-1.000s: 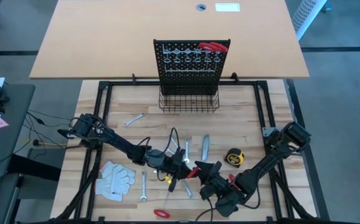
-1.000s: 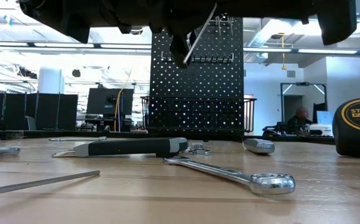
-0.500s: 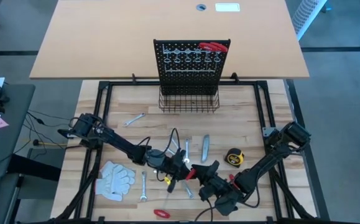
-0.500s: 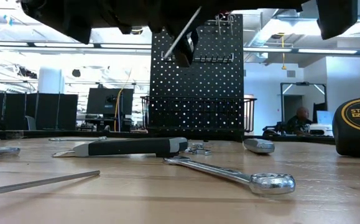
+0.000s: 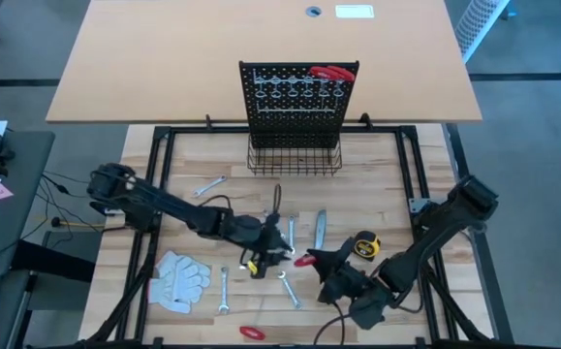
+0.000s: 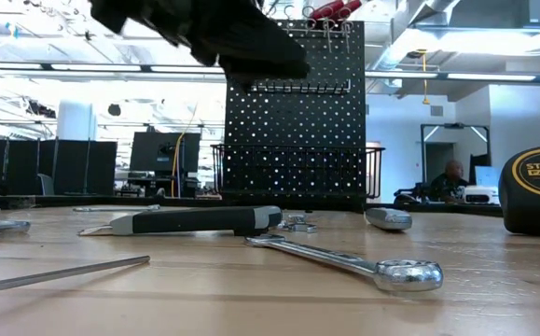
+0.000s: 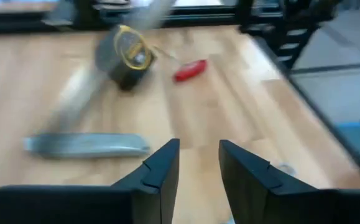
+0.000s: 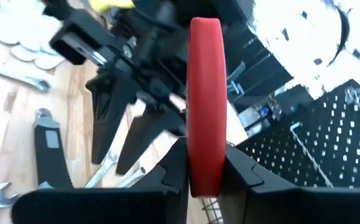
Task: Hang tools onto peg board
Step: Hang the red allen wrench on the pegboard
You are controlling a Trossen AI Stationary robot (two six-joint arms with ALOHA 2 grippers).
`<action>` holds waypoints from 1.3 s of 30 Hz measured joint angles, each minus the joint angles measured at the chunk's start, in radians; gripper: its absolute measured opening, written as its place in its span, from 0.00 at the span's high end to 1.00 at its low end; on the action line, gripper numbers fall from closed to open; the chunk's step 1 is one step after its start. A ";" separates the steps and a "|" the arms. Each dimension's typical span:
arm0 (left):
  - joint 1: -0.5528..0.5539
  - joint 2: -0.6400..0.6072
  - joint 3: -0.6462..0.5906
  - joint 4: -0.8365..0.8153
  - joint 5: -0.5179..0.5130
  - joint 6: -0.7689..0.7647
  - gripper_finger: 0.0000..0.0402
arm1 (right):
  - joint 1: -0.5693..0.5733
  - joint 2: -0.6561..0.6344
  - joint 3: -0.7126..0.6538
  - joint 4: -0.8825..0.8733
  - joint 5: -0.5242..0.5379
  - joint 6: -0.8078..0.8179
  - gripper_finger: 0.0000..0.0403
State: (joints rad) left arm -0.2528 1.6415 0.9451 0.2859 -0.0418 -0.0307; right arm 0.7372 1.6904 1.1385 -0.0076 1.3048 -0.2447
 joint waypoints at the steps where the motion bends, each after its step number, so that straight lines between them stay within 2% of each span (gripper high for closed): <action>1: -0.008 -0.023 0.000 -0.038 -0.035 0.017 0.73 | -0.001 -0.012 0.000 -0.027 -0.001 0.020 0.87; 6: -0.037 -0.135 0.000 -0.205 -0.187 0.077 0.74 | -0.027 -0.066 -0.001 -0.066 -0.006 0.068 0.87; 8: -0.053 -0.188 0.000 -0.307 -0.274 0.080 0.74 | -0.046 -0.091 -0.001 -0.068 -0.054 0.073 0.87; 11: -0.081 -0.254 0.000 -0.424 -0.404 0.077 0.75 | -0.098 -0.143 0.003 -0.091 -0.211 0.111 0.87; 14: -0.128 -0.289 -0.004 -0.466 -0.494 0.109 0.75 | -0.184 -0.198 0.046 -0.261 -0.464 0.278 0.87; 16: -0.162 -0.302 -0.041 -0.398 -0.513 0.165 0.75 | -0.262 -0.218 0.072 -0.374 -0.678 0.384 0.87; 19: -0.203 -0.294 -0.139 -0.159 -0.512 0.248 0.75 | -0.363 -0.213 0.080 -0.436 -0.967 0.439 0.87; 21: -0.211 -0.271 -0.211 0.026 -0.512 0.276 0.75 | -0.416 -0.198 0.080 -0.430 -1.120 0.439 0.87; 23: -0.208 -0.240 -0.278 0.214 -0.504 0.279 0.75 | -0.452 -0.183 0.080 -0.421 -1.213 0.440 0.87; 26: -0.184 -0.180 -0.344 0.438 -0.429 0.252 0.75 | -0.481 -0.153 0.081 -0.388 -1.252 0.431 0.87; 29: -0.152 -0.121 -0.364 0.559 -0.331 0.212 0.74 | -0.495 -0.121 0.079 -0.319 -1.259 0.409 0.87; 35: -0.111 -0.029 -0.340 0.616 -0.292 0.120 0.72 | -0.499 -0.051 0.080 -0.250 -1.331 0.381 0.87; 39: -0.110 -0.021 -0.316 0.630 -0.294 0.121 0.76 | -0.499 -0.034 0.080 -0.248 -1.334 0.378 0.87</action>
State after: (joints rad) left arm -0.3631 1.6203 0.6288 0.9157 -0.3355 0.0906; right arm 0.2386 1.6566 1.2182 -0.2560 -0.0287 0.1332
